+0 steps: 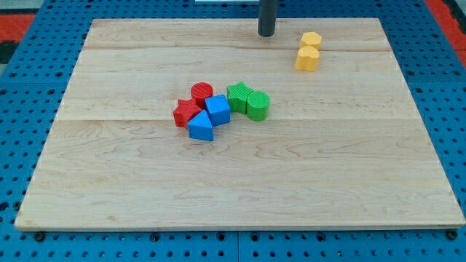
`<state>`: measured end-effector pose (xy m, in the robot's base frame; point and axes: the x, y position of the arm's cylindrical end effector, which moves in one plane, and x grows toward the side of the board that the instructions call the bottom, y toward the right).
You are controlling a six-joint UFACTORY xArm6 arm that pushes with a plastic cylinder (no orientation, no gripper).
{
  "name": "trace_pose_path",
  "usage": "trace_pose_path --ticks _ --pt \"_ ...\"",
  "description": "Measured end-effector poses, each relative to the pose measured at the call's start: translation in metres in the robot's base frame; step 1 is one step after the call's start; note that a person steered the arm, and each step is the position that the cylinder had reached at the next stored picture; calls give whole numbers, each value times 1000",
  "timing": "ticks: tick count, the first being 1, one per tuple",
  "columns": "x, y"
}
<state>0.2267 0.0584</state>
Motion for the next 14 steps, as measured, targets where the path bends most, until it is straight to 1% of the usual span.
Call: trace_pose_path --ticks 3,4,5,6,7,8,11,12,14 --pt "-25 -2" --pt "-31 8" --pt "-33 60" --pt "-35 78" --pt "-35 126" --pt "-34 152" --pt "-34 148" --pt "-34 168" --pt "-28 191"
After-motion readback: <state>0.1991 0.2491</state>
